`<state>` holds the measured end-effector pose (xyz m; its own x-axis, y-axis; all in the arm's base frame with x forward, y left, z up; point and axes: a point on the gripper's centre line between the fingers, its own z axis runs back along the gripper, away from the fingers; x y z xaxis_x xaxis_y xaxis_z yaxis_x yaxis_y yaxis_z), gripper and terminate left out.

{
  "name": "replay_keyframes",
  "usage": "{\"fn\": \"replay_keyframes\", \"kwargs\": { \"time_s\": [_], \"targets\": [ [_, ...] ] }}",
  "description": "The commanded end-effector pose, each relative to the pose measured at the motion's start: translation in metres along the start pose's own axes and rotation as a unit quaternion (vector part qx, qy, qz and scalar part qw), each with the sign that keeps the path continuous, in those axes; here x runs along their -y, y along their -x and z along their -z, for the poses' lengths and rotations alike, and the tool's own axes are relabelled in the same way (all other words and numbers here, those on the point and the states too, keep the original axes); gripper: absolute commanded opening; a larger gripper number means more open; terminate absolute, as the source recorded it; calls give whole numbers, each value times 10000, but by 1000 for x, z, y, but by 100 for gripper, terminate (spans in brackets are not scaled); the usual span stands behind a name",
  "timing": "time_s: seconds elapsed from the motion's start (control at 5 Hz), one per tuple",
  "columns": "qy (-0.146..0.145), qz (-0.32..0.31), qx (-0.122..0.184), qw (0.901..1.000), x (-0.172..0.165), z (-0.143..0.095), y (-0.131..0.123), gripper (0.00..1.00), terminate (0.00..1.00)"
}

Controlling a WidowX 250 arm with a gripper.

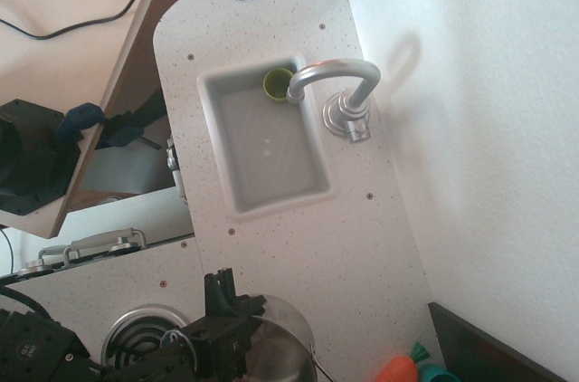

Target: Pick up pot

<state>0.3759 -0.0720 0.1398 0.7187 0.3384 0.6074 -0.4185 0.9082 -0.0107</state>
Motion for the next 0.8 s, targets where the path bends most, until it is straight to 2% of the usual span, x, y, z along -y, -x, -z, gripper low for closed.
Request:
{"fn": "replay_keyframes", "kwargs": {
  "time_s": [0.0,0.2,0.4,0.6],
  "targets": [
    [136,-154,176,9996,3,-15,-16,0,0],
    [149,-171,209,9995,1,-17,-17,0,0],
    [254,-210,402,9986,-3,-26,-19,0,0],
    [252,-223,412,9986,-4,-27,-19,0,100]
  ]
}}
